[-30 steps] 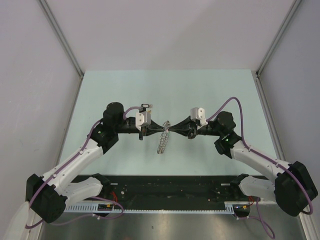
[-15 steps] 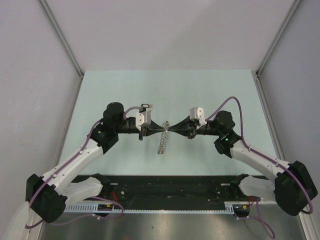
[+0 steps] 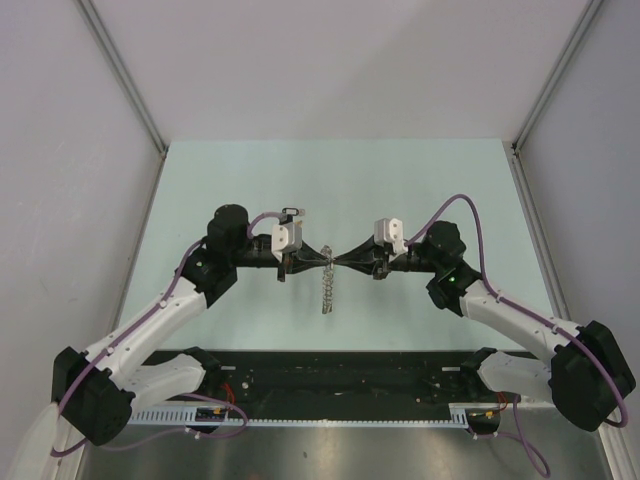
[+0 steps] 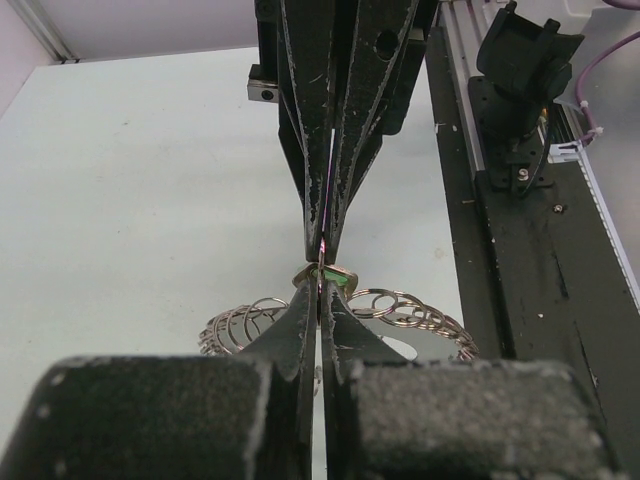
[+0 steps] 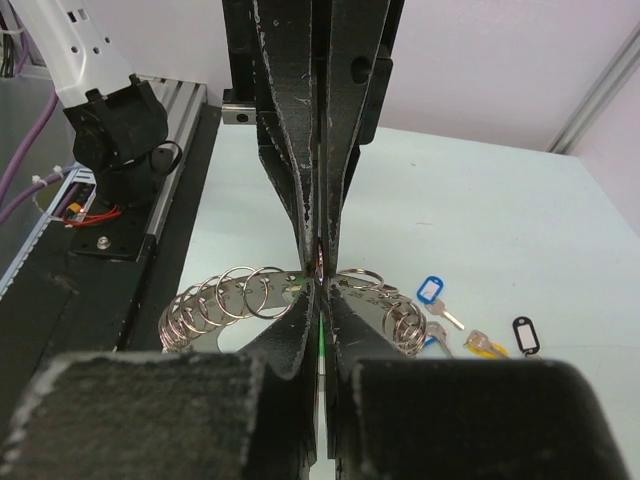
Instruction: Put the keys on the keyring
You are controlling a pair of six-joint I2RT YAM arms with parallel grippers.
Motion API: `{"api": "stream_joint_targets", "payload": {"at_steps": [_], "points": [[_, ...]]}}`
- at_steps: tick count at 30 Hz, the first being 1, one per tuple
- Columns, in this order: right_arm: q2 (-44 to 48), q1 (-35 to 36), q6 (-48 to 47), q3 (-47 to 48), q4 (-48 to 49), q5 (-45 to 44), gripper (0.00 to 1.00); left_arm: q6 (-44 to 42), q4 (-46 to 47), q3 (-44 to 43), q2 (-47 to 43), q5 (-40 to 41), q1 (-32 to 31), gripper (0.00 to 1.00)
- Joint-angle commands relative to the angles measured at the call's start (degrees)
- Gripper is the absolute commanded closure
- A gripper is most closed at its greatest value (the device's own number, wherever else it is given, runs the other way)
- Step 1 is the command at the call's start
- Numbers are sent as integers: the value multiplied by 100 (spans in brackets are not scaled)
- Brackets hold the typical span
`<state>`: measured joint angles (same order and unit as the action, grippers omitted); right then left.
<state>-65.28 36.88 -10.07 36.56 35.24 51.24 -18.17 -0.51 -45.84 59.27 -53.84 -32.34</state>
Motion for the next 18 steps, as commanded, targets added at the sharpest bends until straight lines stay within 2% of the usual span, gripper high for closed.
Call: {"api": "stream_joint_targets", "payload": {"at_steps": [1,5,12,18], "points": [[-3,109,-215,247,-88,-159,100,130,491,-100,-29,-337,-53,99],[68,135,-294,256,-176,-255,100,366,553,-126,-3,-145,-53,100],[304,170,-531,256,-457,-439,100,893,-114,-583,76,619,-62,100],[454,249,-733,256,-703,-606,100,1509,-432,-785,164,928,-62,100]]}}
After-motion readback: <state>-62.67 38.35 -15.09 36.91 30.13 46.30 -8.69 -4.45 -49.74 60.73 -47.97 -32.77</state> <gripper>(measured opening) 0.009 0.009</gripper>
